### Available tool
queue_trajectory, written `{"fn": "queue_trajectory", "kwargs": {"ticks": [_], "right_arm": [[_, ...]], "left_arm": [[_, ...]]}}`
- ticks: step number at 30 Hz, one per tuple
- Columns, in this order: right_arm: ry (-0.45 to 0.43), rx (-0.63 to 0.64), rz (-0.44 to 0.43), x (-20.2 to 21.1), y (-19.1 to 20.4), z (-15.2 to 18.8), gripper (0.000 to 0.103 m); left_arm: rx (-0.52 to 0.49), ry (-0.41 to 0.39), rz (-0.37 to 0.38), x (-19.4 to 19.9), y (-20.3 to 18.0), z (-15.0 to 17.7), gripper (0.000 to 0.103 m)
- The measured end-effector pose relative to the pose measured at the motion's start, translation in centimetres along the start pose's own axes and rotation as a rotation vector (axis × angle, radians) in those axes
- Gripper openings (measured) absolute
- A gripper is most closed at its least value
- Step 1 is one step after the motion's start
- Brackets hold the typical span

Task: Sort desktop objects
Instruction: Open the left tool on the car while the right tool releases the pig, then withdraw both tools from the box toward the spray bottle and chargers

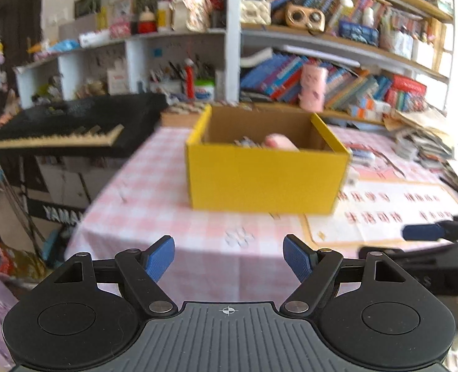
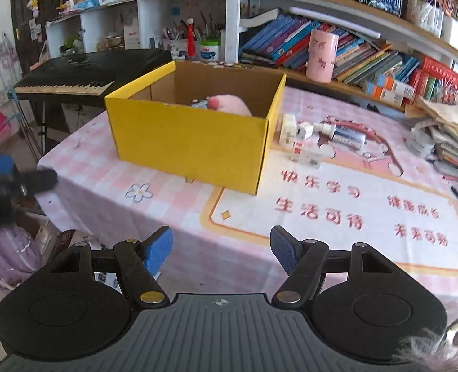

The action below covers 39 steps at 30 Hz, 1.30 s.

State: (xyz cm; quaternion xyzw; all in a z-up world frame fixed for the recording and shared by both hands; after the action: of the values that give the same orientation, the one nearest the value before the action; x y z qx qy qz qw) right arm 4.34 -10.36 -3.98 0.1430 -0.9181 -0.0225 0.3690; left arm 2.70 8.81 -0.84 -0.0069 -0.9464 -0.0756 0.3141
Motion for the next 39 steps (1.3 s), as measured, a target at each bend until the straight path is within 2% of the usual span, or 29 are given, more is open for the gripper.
{"fn": "queue_trajectory", "kwargs": {"ticks": [3, 8, 16, 22, 28, 39], "right_arm": [[0.027, -0.015, 0.008, 0.0, -0.1, 0.5, 0.068], [0.045, -0.038, 0.028, 0.1, -0.5, 1.1, 0.071], [0.065, -0.037, 0.088, 0.7, -1.6, 1.8, 0.076], [0.078, -0.064, 0.145, 1.1, -3.3, 2.2, 0.078], [0.087, -0.12, 0.196, 1.4, -5.6, 2.7, 0.079], [0.097, -0.187, 0.237, 0.7, -9.8, 2.0, 0.079]], "left_arm": [[-0.025, 0.042, 0.061, -0.4, -0.7, 0.6, 0.079], [-0.058, 0.044, 0.094, -0.5, -1.5, 0.8, 0.084], [-0.061, 0.092, 0.161, -2.0, -2.9, 0.8, 0.085], [-0.082, 0.095, 0.211, -2.9, -4.4, 0.3, 0.085], [-0.147, 0.094, 0.265, -3.8, -6.8, -0.3, 0.085], [-0.206, 0.097, 0.303, -6.1, -10.6, -2.3, 0.085]]}}
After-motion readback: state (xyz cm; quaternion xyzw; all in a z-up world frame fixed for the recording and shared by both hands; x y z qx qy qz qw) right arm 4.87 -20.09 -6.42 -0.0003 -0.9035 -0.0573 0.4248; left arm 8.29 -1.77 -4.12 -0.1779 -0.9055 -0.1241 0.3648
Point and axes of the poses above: each gripper's, at about its wrist camera, not at the fingertips, and x roughly against the way its jaws point, y to its left, z to its underside, the point moved 3 cm from there along -x, roughly the way its jaws point, and after that the axes turned 12 degrees about -x, right-handed, at the moved point
